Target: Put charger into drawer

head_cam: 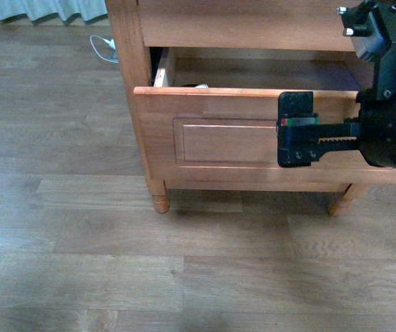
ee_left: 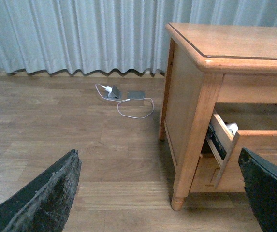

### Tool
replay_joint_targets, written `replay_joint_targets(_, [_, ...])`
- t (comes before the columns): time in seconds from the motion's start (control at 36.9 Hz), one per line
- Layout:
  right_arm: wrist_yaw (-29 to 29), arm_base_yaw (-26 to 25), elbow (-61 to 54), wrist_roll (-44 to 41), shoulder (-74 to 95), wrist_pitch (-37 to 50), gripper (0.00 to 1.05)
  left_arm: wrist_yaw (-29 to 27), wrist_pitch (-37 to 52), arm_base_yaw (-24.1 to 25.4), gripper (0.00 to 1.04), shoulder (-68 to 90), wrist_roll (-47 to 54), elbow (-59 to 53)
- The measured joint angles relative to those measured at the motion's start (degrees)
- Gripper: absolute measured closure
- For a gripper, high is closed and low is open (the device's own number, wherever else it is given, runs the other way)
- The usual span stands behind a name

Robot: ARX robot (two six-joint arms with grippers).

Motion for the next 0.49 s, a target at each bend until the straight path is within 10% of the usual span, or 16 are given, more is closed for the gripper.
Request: replay_joint_targets(0.49, [6.9, -0.2, 13.9, 1.3, 17.3, 13.2, 0.09, 0.0, 0.0, 0.0, 0.06, 0.0, 0.0, 0.0])
